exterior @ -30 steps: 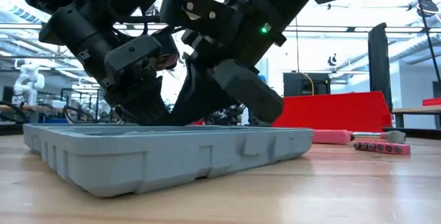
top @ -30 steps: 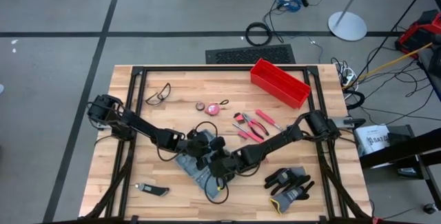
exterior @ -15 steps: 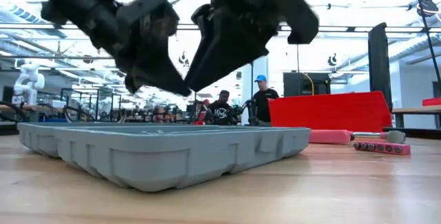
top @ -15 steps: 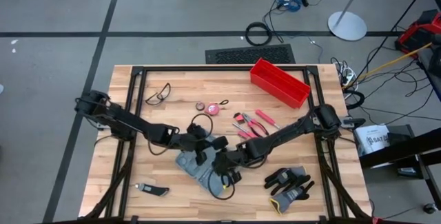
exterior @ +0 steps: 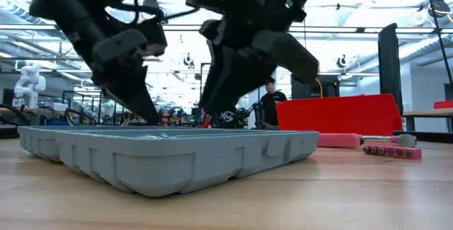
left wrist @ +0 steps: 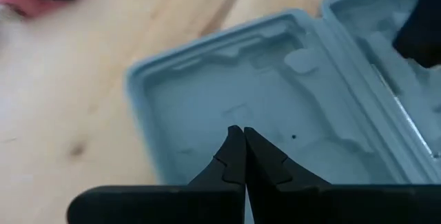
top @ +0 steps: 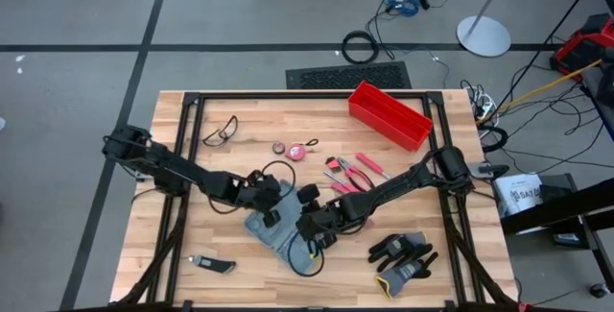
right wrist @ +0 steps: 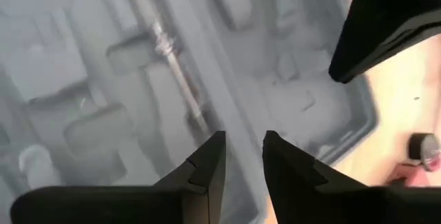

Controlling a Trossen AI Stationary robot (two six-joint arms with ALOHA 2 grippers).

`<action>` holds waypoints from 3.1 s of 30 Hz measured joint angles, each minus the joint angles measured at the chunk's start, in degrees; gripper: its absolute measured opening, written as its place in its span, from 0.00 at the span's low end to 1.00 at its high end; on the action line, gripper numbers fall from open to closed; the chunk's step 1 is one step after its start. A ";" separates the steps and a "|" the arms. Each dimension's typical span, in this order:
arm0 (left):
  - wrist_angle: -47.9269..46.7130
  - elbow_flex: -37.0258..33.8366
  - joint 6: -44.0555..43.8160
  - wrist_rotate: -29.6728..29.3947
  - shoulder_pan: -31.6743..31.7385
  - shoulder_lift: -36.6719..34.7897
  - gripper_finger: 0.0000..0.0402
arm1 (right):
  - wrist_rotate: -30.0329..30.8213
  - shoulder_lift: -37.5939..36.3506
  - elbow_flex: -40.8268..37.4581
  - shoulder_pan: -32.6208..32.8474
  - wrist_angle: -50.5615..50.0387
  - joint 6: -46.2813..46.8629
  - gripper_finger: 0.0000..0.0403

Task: Prefit tool cases
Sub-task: Remove the voltage tester from the toolbox

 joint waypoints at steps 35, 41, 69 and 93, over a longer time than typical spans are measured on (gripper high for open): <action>7.43 -0.02 -0.51 3.71 -0.06 4.91 0.00 | 1.18 5.60 0.08 0.07 6.80 0.77 0.22; 1.60 0.00 0.66 10.84 -0.38 -2.25 0.00 | 1.54 5.94 0.09 -0.01 6.70 0.67 0.22; -9.86 0.23 -2.59 10.05 -4.24 1.15 0.00 | -2.75 3.28 -0.13 0.83 19.60 1.22 0.22; -6.01 0.13 -11.27 5.00 -4.17 2.48 0.00 | -2.83 7.90 0.00 3.08 30.77 0.79 0.41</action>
